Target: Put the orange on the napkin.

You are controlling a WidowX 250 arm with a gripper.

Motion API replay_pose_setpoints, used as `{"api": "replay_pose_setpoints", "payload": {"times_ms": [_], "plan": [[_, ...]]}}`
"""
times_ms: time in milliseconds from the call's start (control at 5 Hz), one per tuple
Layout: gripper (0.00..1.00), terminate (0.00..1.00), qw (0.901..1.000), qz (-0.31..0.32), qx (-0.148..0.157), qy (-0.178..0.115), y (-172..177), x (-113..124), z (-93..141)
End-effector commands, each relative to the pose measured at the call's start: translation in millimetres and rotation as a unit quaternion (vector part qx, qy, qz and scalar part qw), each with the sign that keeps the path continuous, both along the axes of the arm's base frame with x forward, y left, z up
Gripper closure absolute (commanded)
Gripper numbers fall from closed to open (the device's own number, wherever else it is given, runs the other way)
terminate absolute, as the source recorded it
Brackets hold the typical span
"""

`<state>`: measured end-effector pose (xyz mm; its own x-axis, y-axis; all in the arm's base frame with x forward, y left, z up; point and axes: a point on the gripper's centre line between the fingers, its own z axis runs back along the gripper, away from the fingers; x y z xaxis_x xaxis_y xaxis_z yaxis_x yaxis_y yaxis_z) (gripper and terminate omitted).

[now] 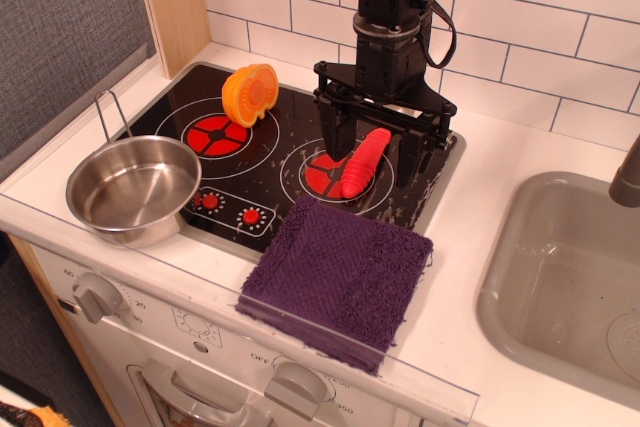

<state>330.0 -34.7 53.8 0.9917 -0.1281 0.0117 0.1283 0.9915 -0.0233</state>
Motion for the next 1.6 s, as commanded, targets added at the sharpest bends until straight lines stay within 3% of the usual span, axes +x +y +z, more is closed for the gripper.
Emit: {"api": "replay_pose_setpoints", "payload": {"times_ms": [0,400,800,1000,1400], "plan": [[0.00,0.00,1.0000,0.000,0.000,0.000,0.0,0.0,0.0],[0.00,0.00,0.9977,0.065,0.005,-0.019,44.7,14.0,21.4],[0.00,0.00,0.9926,0.087,0.015,-0.083,119.6,36.4,68.2],[0.00,0.00,0.9920,0.086,0.022,-0.089,143.5,50.9,78.6],[0.00,0.00,0.9959,0.079,0.009,-0.042,148.6,60.3,33.6]]}}
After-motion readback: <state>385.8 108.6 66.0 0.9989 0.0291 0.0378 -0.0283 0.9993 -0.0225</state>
